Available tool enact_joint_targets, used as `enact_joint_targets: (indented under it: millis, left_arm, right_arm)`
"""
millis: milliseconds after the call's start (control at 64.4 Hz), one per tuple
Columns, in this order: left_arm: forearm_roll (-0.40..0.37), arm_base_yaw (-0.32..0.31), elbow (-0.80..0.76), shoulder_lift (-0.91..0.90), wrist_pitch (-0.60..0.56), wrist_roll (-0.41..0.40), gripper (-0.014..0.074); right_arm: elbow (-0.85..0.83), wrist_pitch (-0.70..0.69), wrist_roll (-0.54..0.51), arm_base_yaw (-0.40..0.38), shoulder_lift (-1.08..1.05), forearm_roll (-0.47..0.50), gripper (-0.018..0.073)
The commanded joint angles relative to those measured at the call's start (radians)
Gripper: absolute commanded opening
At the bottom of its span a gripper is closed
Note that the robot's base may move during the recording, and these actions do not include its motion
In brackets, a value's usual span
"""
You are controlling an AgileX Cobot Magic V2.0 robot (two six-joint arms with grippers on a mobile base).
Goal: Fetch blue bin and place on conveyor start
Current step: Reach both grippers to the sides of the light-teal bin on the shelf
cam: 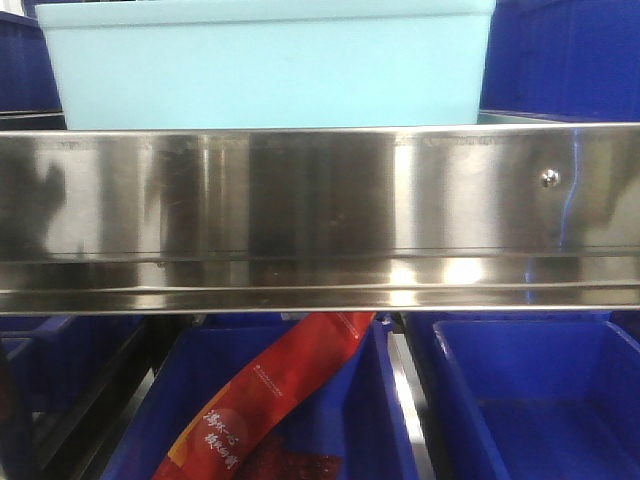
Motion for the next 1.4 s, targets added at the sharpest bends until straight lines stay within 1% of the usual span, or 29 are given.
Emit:
enact_joint_targets:
  millis: [0, 62, 186, 373, 451, 559, 637, 730, 808, 870, 1010, 1041, 1072, 1134, 1165, 1181, 1228, 1321, 1383]
  left_arm:
    - [0.015, 0.002, -0.083, -0.001, 0.073, 0.005, -0.0111]
    - [0.015, 0.002, -0.145, 0.012, 0.135, 0.005, -0.0111]
    - [0.015, 0.002, -0.269, 0.102, 0.273, 0.005, -0.0111]
    - [0.02, 0.002, -0.449, 0.312, 0.422, 0.009, -0.0111]
    - [0.02, 0.002, -0.516, 0.39, 0.409, 0.009, -0.0111]
    - [0.02, 0.002, -0.568, 0.453, 0.36, 0.009, -0.0111]
    - [0.016, 0.002, -0.573, 0.472, 0.329, 0.009, -0.0111]
    - [0.002, 0.002, -0.573, 0.472, 0.317, 0.009, -0.0111]
    - [-0.006, 0.002, -0.573, 0.479, 0.273, 0.009, -0.0111]
    - [-0.027, 0.002, -0.58, 0.501, 0.264, 0.009, -0.0111]
    - [-0.091, 0.0, -0.66, 0.631, 0.348, 0.012, -0.0111]
    - [-0.118, 0.0, -0.686, 0.662, 0.358, 0.026, -0.0111]
    - [-0.159, -0.001, -0.712, 0.701, 0.36, 0.066, -0.0111]
    - [-0.231, -0.01, -0.751, 0.769, 0.36, 0.135, -0.0111]
    - [-0.272, -0.025, -0.784, 0.814, 0.36, 0.148, -0.0111]
    - [-0.277, -0.031, -0.792, 0.831, 0.36, 0.148, -0.0111]
    - [-0.276, -0.05, -0.816, 0.889, 0.36, 0.148, -0.0111]
    - [-0.224, -0.101, -0.874, 1.004, 0.36, 0.148, -0.0111]
    - [-0.213, -0.125, -0.915, 1.061, 0.362, 0.148, -0.0111]
  right_arm:
    - [-0.091, 0.078, 0.0, -0.004, 0.001, 0.0, -0.0166]
    - [-0.142, 0.116, 0.0, -0.004, 0.027, 0.0, -0.0166]
    - [-0.244, 0.181, 0.0, -0.004, 0.101, 0.0, -0.0166]
    - [-0.419, 0.254, 0.0, -0.004, 0.256, 0.0, -0.0166]
    - [-0.491, 0.261, 0.0, -0.004, 0.328, 0.0, -0.0166]
    - [-0.543, 0.213, 0.0, -0.004, 0.38, 0.0, -0.0166]
    - [-0.552, 0.209, 0.0, -0.004, 0.385, 0.0, -0.0166]
    - [-0.551, 0.198, 0.0, -0.004, 0.39, 0.0, -0.0166]
    - [-0.551, 0.201, 0.0, -0.004, 0.395, 0.007, -0.0166]
    - [-0.558, 0.201, 0.0, -0.004, 0.404, 0.016, -0.0166]
    - [-0.615, 0.269, 0.0, -0.004, 0.49, 0.025, -0.0166]
    - [-0.634, 0.283, -0.002, 0.0, 0.523, 0.035, -0.0166]
    - [-0.649, 0.29, -0.002, 0.005, 0.552, 0.04, -0.0166]
    - [-0.68, 0.292, -0.002, 0.03, 0.626, 0.042, -0.0166]
    - [-0.698, 0.283, -0.002, 0.055, 0.666, 0.042, -0.0166]
    - [-0.703, 0.279, -0.002, 0.065, 0.689, 0.042, -0.0166]
    - [-0.718, 0.268, -0.002, 0.102, 0.746, 0.042, -0.0166]
    - [-0.752, 0.247, -0.002, 0.188, 0.851, 0.042, -0.0166]
    - [-0.774, 0.231, -0.002, 0.229, 0.92, 0.042, -0.0166]
